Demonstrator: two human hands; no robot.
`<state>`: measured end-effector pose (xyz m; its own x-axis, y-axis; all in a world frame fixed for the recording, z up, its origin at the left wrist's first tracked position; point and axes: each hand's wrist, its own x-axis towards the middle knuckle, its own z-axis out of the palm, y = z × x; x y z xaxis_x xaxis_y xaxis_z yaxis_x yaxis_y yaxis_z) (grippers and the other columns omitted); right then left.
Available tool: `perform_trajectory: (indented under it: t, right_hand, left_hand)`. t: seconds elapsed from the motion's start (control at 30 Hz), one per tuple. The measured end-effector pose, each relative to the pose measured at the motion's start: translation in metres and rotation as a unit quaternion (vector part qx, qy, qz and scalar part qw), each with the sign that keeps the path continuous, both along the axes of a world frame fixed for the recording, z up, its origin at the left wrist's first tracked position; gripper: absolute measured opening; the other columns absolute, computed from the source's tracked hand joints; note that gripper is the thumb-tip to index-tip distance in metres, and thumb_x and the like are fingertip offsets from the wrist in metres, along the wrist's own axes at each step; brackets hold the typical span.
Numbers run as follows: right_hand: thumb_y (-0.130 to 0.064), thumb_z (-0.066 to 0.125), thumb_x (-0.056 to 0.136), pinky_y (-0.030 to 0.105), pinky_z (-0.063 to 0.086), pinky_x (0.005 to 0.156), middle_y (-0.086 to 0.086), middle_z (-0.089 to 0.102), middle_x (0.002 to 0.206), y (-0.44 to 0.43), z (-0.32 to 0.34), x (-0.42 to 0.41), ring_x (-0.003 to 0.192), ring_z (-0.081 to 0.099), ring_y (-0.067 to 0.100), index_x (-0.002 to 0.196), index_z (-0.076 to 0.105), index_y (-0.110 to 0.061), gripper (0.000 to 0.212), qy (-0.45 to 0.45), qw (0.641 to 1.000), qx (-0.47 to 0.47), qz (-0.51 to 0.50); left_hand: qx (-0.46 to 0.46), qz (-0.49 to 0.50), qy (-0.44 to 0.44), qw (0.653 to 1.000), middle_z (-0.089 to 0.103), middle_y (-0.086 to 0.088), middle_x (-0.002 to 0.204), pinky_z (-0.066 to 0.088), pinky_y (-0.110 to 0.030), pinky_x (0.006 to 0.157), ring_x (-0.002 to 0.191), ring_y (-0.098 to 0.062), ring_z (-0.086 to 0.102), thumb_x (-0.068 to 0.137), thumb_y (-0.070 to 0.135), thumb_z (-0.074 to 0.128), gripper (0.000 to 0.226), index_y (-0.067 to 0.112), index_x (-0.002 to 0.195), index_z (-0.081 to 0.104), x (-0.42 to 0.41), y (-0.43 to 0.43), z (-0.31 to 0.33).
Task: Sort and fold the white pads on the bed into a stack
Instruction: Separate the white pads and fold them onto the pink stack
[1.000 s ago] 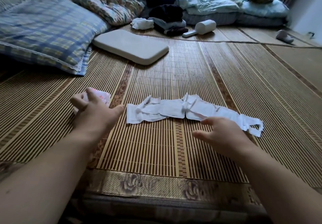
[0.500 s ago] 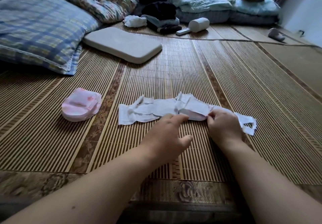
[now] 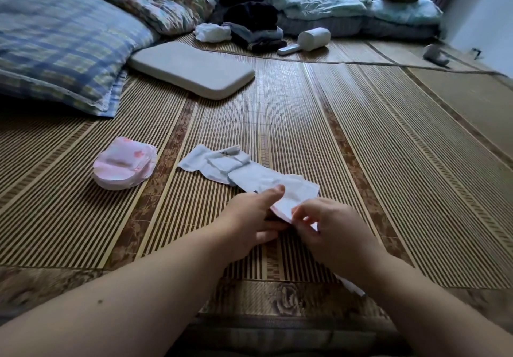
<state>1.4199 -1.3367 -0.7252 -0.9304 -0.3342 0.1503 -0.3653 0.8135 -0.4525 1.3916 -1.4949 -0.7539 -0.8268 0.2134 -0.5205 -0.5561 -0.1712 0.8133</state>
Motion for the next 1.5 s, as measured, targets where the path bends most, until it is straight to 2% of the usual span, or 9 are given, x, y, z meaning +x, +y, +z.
perform_trajectory:
  t: [0.1, 0.2, 0.47, 0.6, 0.73, 0.8, 0.93, 1.2, 1.5]
  right_hand:
    - [-0.022, 0.053, 0.091, 0.038, 0.053, 0.072, 0.002, 0.069, 0.092, 0.0, -0.006, 0.004, 0.08, 0.062, 0.019, 0.091, 0.07, -0.013, 0.018, -0.002, 0.998, 0.025, 0.058]
    - [-0.022, 0.054, 0.09, 0.035, 0.051, 0.075, 0.002, 0.069, 0.093, 0.004, -0.011, 0.007, 0.084, 0.06, 0.02, 0.092, 0.069, -0.013, 0.017, 0.006, 0.995, 0.045, 0.085]
    - [-0.024, 0.06, 0.087, 0.034, 0.05, 0.079, -0.005, 0.07, 0.099, 0.015, -0.012, 0.003, 0.089, 0.061, 0.016, 0.086, 0.069, -0.021, 0.009, -0.036, 0.991, 0.041, 0.12]
    - [-0.043, 0.065, 0.08, 0.023, 0.045, 0.083, -0.013, 0.056, 0.111, 0.029, -0.014, -0.008, 0.097, 0.053, 0.004, 0.117, 0.059, -0.031, 0.039, -0.063, 0.997, -0.015, -0.034]
    - [-0.058, 0.071, 0.065, 0.04, 0.037, 0.101, -0.003, 0.045, 0.128, 0.046, -0.015, -0.019, 0.118, 0.037, 0.014, 0.132, 0.046, -0.034, 0.075, -0.16, 0.977, 0.074, -0.121]
    - [-0.06, 0.073, 0.061, 0.041, 0.037, 0.098, -0.006, 0.044, 0.117, 0.049, -0.016, -0.021, 0.111, 0.034, 0.011, 0.121, 0.055, -0.037, 0.067, -0.181, 0.973, 0.071, -0.125]
    - [-0.054, 0.077, 0.06, 0.02, 0.043, 0.067, -0.015, 0.054, 0.095, 0.051, -0.013, -0.023, 0.088, 0.051, 0.002, 0.086, 0.062, -0.04, 0.033, -0.183, 0.977, 0.037, -0.102]
    - [-0.039, 0.082, 0.064, 0.019, 0.048, 0.051, -0.006, 0.068, 0.073, 0.057, -0.007, -0.023, 0.067, 0.064, 0.007, 0.069, 0.065, -0.026, 0.021, -0.254, 0.963, 0.013, -0.09]
    - [-0.029, 0.071, 0.078, 0.02, 0.053, 0.06, -0.007, 0.069, 0.075, 0.06, 0.007, -0.025, 0.071, 0.065, 0.007, 0.073, 0.068, -0.029, 0.006, -0.175, 0.98, -0.073, -0.062]
  left_hand:
    - [-0.252, 0.069, 0.099, 0.96, 0.058, -0.005, 0.117, 0.051, -0.04, 0.085, 0.102, -0.024, 0.061, 0.077, 0.044, 0.067, 0.06, 0.015, 0.126, 0.047, -0.006, 0.004, -0.002]
    - [-0.52, 0.041, 0.235, 0.82, 0.042, -0.008, 0.12, 0.044, -0.033, 0.075, 0.099, -0.025, 0.054, 0.074, 0.054, 0.064, 0.062, 0.022, 0.123, 0.043, -0.007, 0.0, 0.002]
    - [-0.576, -0.068, 0.267, 0.77, 0.067, -0.003, 0.102, 0.049, -0.033, 0.075, 0.087, -0.02, 0.06, 0.08, 0.043, 0.065, 0.024, 0.022, 0.092, 0.069, -0.02, -0.016, 0.004]
    - [-0.481, -0.029, 0.308, 0.821, 0.062, 0.004, 0.077, 0.043, -0.03, 0.063, 0.074, -0.016, 0.058, 0.088, 0.034, 0.058, 0.016, 0.019, 0.087, 0.062, -0.022, -0.017, 0.013]
    - [-0.213, 0.037, 0.306, 0.927, 0.061, -0.007, 0.074, 0.047, -0.037, 0.067, 0.071, -0.023, 0.058, 0.089, 0.02, 0.056, 0.015, 0.013, 0.076, 0.057, -0.015, -0.019, 0.031]
    - [-0.053, 0.035, 0.259, 0.964, 0.063, -0.008, 0.076, 0.053, -0.035, 0.064, 0.074, -0.025, 0.063, 0.09, 0.012, 0.052, 0.012, 0.011, 0.079, 0.054, -0.01, -0.022, 0.039]
    - [0.146, 0.024, 0.217, 0.965, 0.061, -0.009, 0.075, 0.055, -0.042, 0.068, 0.072, -0.026, 0.065, 0.081, 0.013, 0.047, 0.009, 0.006, 0.087, 0.048, -0.01, -0.033, 0.045]
    - [0.184, 0.065, 0.144, 0.97, 0.071, -0.015, 0.083, 0.056, -0.028, 0.053, 0.07, -0.023, 0.071, 0.099, 0.02, 0.03, 0.033, -0.001, 0.115, 0.051, -0.009, -0.047, 0.037]
    - [0.222, 0.029, 0.157, 0.962, 0.058, -0.027, 0.103, 0.059, -0.038, 0.069, 0.088, -0.031, 0.069, 0.097, 0.032, 0.034, 0.055, -0.011, 0.13, 0.039, -0.007, -0.06, 0.038]
